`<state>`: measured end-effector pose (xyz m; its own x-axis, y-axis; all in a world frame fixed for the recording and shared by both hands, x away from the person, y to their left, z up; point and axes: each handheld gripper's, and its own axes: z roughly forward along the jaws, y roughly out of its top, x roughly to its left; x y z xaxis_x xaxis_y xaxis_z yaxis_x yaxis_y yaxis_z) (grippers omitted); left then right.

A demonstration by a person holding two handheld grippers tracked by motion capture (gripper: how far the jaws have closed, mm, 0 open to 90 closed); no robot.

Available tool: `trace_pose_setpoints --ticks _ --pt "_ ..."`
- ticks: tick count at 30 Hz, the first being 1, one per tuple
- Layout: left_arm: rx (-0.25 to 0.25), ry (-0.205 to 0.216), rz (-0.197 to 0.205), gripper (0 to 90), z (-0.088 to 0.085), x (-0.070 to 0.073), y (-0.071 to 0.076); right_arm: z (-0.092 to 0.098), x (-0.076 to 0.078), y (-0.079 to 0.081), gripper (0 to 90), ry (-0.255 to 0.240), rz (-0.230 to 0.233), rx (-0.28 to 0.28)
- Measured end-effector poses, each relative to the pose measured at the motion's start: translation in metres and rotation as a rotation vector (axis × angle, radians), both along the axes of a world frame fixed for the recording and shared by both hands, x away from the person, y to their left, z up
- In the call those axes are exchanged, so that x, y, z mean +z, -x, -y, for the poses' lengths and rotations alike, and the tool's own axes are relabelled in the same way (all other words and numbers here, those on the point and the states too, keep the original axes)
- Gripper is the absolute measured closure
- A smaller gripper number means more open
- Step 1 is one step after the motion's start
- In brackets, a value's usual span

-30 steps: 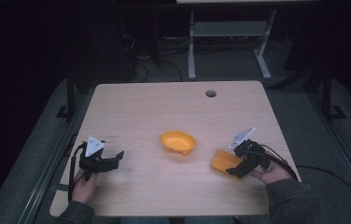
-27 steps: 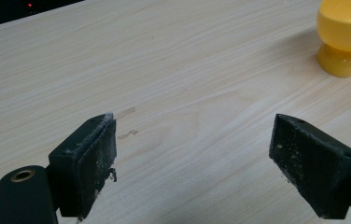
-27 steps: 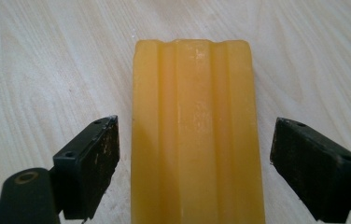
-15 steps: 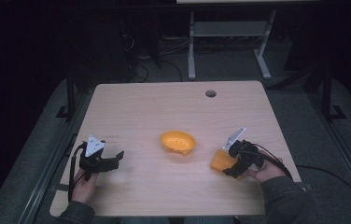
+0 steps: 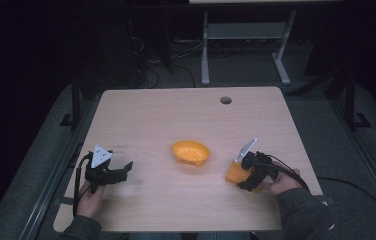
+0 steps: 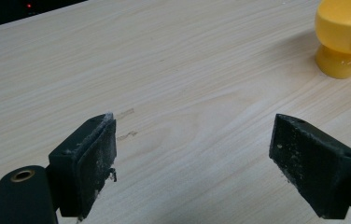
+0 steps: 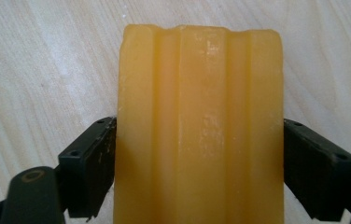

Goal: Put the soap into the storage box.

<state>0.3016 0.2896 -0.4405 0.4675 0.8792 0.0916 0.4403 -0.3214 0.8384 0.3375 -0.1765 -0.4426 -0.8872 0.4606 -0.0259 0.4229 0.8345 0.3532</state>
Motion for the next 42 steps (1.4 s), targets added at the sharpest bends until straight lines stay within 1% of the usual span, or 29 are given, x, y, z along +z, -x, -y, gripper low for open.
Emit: trace_pose_setpoints --ticks 3,8,12,17,19,23,25,31,35,42 --pt "0.000 0.000 0.000 14.1 0.000 0.000 0.000 -0.001 -0.001 0.000 19.8 0.007 0.007 0.004" --pt "0.001 0.004 0.001 14.1 0.000 0.000 0.000 -0.001 0.000 0.000 20.3 0.008 0.007 0.006" --pt "0.002 0.008 0.001 14.1 0.000 0.000 0.000 -0.001 0.000 0.000 20.6 0.022 0.012 0.024" --pt "0.004 0.008 0.002 14.1 -0.001 0.000 0.000 0.000 0.001 0.001 20.8 0.018 -0.002 0.031" --pt "0.005 0.009 0.003 14.1 -0.001 0.000 0.000 0.000 0.003 0.001 20.9 0.014 0.003 0.041" --pt "0.005 0.009 0.004 14.1 -0.001 0.000 0.000 0.001 0.010 0.001 20.9 -0.012 0.013 0.049" --pt "0.006 0.008 0.004 14.1 -0.001 0.000 0.000 0.000 0.015 -0.001 20.9 -0.014 0.025 0.053" --pt "0.006 0.005 0.000 14.1 -0.002 0.001 -0.001 -0.005 0.028 -0.006 20.9 -0.027 0.031 0.064" --pt "0.006 0.007 0.000 14.1 -0.001 0.000 -0.001 -0.010 0.034 -0.010 20.9 -0.022 0.033 0.080" --pt "0.008 0.005 0.000 14.1 -0.002 0.001 -0.001 -0.020 0.049 -0.020 20.9 -0.041 0.047 0.107"
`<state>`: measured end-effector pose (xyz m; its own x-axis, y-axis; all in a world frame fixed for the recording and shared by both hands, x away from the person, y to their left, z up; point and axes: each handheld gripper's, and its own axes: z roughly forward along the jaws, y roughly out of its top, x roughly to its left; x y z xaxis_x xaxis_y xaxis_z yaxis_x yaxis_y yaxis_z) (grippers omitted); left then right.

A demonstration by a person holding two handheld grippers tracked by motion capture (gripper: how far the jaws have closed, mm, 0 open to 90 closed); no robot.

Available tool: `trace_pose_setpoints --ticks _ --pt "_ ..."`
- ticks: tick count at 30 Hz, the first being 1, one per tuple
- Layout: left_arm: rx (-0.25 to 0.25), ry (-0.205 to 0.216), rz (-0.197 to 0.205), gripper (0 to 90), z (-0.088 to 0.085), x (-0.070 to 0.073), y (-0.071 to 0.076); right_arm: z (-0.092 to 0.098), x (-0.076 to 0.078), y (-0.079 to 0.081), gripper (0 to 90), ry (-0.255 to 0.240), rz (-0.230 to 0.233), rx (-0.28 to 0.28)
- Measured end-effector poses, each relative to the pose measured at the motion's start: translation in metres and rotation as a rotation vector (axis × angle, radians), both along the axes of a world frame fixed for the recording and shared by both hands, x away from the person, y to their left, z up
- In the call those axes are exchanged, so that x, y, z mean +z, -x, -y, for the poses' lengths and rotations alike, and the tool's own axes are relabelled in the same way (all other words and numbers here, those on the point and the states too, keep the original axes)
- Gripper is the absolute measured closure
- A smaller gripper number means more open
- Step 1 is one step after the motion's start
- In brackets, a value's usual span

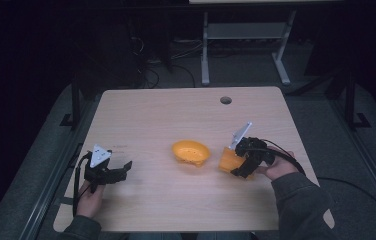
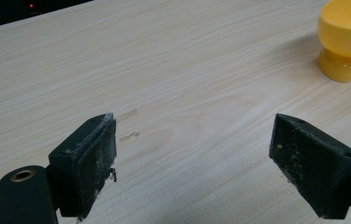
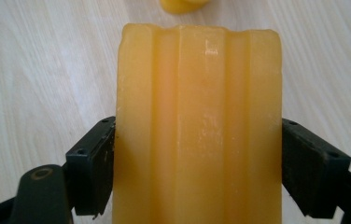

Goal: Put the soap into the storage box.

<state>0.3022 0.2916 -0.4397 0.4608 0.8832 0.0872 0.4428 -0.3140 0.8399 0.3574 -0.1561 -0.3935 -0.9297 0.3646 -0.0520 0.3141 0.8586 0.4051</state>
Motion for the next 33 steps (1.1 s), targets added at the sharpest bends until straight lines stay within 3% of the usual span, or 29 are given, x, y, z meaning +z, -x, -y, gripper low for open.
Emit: trace_pose_setpoints --ticks 6,33 --pt "0.002 0.007 0.001 14.1 0.000 0.000 0.000 -0.012 0.010 -0.008 20.9 -0.004 0.011 0.026" --pt "0.007 0.012 0.004 14.1 -0.002 0.001 0.000 -0.066 0.026 -0.034 20.8 -0.018 0.023 0.114"
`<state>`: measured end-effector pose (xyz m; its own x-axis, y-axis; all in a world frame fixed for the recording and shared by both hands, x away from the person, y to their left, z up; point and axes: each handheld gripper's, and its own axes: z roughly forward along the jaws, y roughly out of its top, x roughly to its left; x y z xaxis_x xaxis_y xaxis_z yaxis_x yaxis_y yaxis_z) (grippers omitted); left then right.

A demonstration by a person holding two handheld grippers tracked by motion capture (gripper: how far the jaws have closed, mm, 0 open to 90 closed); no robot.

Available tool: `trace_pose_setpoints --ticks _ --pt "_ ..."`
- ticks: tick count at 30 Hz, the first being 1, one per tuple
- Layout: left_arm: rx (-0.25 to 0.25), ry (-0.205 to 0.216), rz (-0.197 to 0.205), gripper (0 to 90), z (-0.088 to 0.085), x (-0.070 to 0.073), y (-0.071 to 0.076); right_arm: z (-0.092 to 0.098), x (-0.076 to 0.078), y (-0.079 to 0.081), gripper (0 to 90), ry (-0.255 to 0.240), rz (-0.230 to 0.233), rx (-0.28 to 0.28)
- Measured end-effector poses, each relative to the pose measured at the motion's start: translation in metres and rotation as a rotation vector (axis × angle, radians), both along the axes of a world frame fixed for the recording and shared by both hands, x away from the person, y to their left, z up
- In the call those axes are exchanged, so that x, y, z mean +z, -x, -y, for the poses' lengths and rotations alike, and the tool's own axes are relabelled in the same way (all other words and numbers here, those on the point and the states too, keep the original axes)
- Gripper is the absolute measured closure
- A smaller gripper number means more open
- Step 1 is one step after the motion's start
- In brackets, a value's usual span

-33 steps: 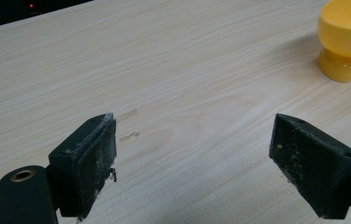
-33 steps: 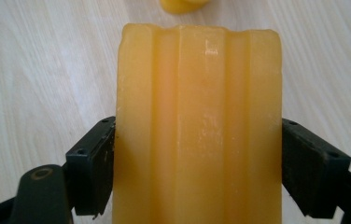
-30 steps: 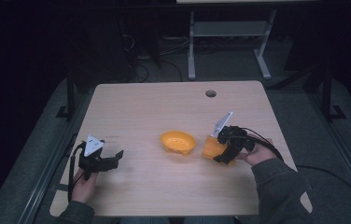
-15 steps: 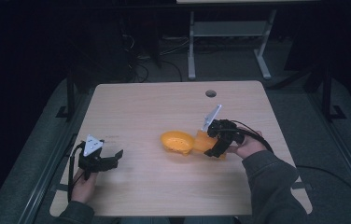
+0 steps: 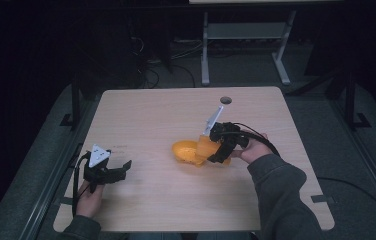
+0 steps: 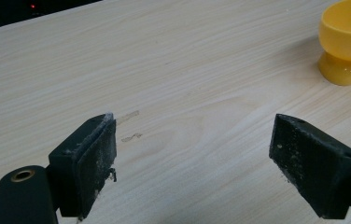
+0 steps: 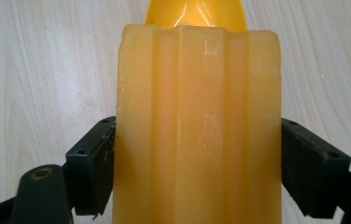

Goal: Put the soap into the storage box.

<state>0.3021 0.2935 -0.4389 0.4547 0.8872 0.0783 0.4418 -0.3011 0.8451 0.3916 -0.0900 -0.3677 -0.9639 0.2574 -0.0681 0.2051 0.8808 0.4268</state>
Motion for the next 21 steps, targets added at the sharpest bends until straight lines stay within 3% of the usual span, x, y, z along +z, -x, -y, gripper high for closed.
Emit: trace_pose_setpoints --ticks 21 --pt "0.002 0.004 0.000 14.1 0.000 0.000 0.000 -0.034 0.005 -0.015 20.9 0.000 0.002 0.061"
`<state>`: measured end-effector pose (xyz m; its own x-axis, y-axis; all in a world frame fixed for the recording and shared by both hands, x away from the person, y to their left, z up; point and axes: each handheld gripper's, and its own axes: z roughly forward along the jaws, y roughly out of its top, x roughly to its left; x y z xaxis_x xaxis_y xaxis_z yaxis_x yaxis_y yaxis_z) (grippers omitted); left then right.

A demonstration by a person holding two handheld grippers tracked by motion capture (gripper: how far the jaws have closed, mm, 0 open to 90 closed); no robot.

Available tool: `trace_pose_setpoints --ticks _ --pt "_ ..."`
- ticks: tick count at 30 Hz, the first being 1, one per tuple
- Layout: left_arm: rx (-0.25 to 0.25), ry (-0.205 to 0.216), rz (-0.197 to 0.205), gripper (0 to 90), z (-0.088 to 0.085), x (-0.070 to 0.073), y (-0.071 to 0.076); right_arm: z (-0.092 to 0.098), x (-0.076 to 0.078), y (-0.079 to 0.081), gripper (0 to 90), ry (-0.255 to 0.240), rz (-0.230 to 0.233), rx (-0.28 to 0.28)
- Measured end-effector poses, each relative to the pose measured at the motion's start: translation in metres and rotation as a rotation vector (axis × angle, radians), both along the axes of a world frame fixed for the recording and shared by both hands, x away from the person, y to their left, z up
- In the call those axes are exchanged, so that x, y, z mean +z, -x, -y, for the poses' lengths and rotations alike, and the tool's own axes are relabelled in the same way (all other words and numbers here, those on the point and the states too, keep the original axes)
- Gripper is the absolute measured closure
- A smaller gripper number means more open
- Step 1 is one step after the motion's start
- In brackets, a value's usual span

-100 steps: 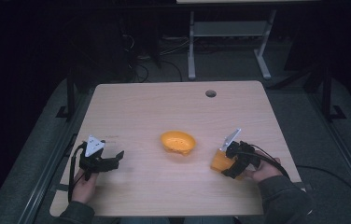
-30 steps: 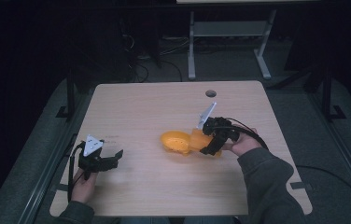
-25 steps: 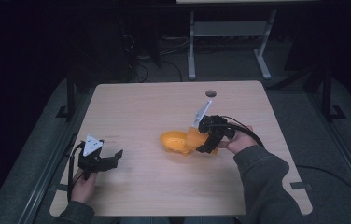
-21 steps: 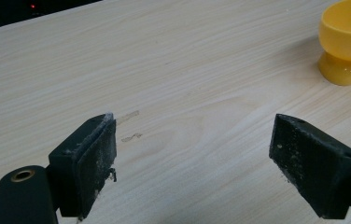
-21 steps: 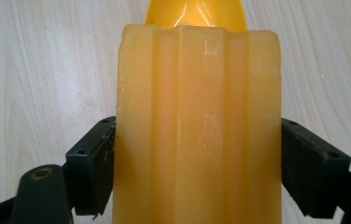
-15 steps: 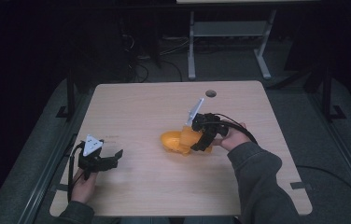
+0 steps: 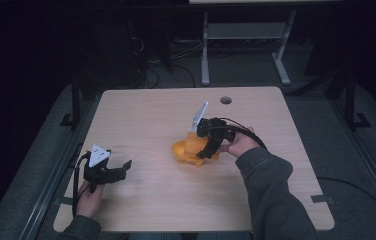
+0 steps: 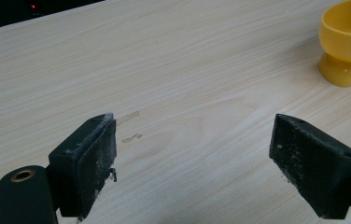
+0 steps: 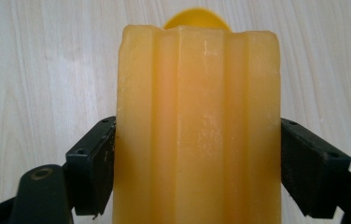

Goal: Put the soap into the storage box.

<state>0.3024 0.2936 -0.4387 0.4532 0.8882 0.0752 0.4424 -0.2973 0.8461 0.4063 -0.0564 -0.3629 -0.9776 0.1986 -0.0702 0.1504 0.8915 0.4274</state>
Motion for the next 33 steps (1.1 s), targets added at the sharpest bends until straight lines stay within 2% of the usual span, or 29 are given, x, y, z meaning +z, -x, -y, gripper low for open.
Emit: trace_pose_setpoints --ticks 2,6,14,28,33 --pt "-0.001 0.000 0.000 14.1 0.000 0.000 0.000 -0.003 0.000 -0.002 20.9 -0.009 -0.002 0.010" --pt "-0.001 0.000 0.000 14.1 0.000 0.000 0.000 -0.010 0.001 -0.003 20.9 0.012 -0.004 0.014" --pt "0.000 0.004 0.002 14.1 -0.001 0.000 0.000 -0.021 0.000 -0.008 20.8 0.009 -0.001 0.033" --pt "0.001 0.005 0.002 14.1 -0.001 0.000 0.000 -0.034 -0.013 -0.013 20.8 0.027 -0.012 0.043" --pt "0.002 0.006 0.003 14.1 -0.001 0.000 0.000 -0.038 -0.018 -0.014 20.8 0.049 -0.010 0.045"
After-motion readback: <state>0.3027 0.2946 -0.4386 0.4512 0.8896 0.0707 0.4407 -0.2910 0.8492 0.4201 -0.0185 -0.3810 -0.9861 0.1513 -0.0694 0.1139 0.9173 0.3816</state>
